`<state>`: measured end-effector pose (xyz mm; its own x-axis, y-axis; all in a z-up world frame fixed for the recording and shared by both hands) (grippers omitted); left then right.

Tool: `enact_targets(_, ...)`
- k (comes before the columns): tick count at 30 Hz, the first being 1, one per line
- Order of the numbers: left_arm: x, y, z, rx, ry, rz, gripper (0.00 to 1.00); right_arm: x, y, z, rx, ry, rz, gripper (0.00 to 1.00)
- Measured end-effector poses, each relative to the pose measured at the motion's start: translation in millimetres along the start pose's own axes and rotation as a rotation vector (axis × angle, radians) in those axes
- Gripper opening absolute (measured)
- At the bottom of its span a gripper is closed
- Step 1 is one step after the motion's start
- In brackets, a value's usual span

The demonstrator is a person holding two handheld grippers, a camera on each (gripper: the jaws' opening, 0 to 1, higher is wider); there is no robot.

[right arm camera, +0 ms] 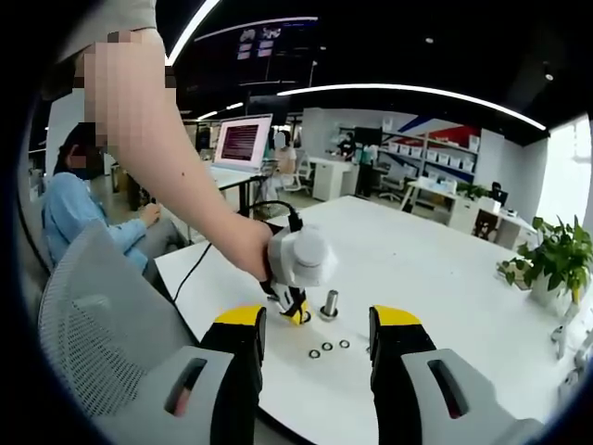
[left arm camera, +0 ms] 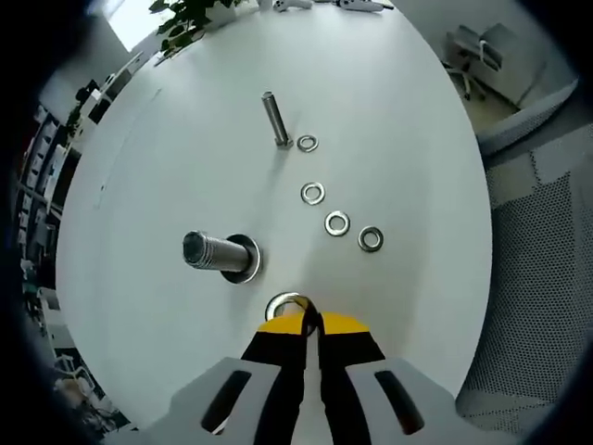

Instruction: Place the washer onto the threaded stud by aligning its center hole with the stud, sliding it down to the base, and recovering from edge contact or off-axis alignment until the washer reaches the visible bottom stop.

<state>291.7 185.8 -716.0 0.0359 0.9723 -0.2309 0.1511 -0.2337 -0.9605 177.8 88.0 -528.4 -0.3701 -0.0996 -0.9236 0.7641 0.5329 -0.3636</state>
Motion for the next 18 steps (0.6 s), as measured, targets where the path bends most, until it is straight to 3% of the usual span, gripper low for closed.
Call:
enact_targets(11, -4.0, -17.4, -6.1, -0.038, 0.026, 0.03, 0.01, 0.7, 0.4, 0.1, 0.001, -0.004, -0.005, 0.47)
enact_targets(18, -10.4, -32.9, -19.6, -0.068, 0.063, 0.048, 0.01, 0.6, 0.8, 0.1, 0.001, -0.005, -0.005, 0.47)
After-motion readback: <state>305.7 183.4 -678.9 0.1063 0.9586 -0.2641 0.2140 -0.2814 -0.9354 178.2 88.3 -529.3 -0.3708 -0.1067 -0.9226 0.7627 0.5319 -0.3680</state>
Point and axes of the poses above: the point that each gripper's makers call its tool centre point, and the gripper's own axes: y roughly forward along the fingers, z roughly to its right, x roughly out of its underside, the point moved 1 cm from there along -y, roughly backward along the fingers, and after that the axes turned 15 degrees about y, right-handed, at the moved point
